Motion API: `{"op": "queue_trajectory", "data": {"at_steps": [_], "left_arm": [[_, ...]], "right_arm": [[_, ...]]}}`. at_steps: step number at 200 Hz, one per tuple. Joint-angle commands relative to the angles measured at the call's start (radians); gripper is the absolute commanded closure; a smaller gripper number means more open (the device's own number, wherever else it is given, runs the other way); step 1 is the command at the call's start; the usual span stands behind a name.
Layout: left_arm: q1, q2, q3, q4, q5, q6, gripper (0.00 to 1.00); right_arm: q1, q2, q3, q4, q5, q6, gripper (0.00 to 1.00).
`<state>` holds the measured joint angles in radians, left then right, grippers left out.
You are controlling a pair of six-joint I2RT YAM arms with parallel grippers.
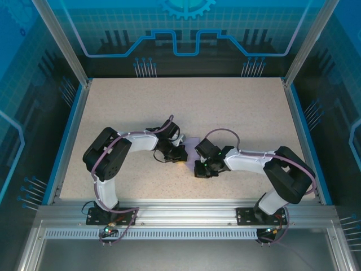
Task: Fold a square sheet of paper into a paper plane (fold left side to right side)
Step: Fold the paper at the center of the table.
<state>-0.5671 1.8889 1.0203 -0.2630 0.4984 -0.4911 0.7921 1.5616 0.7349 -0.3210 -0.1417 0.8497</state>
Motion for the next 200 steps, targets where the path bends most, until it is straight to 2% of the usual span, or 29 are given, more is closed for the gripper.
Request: {"op": "queue_trajectory", "data": {"at_steps": [1, 89, 148, 200], "left_arm": [[-0.003, 0.049, -0.008, -0.081, -0.09, 0.015, 0.89], [-0.003, 0.041, -0.012, -0.081, -0.09, 0.011, 0.89], [-0.01, 0.036, -0.009, -0.076, -0.085, 0.003, 0.89], [-0.017, 0.037, -0.003, -0.078, -0.084, 0.0, 0.89]], "right_arm": [[0.014, -0.003, -0.049, -0.134, -0.022, 0.008, 0.96], [0.01, -0.022, -0.047, -0.196, -0.036, -0.032, 0.96], [-0.003, -0.141, 0.021, -0.141, -0.056, -0.066, 0.96], [-0.029, -0.051, 0.067, -0.037, -0.058, -0.05, 0.96]]}}
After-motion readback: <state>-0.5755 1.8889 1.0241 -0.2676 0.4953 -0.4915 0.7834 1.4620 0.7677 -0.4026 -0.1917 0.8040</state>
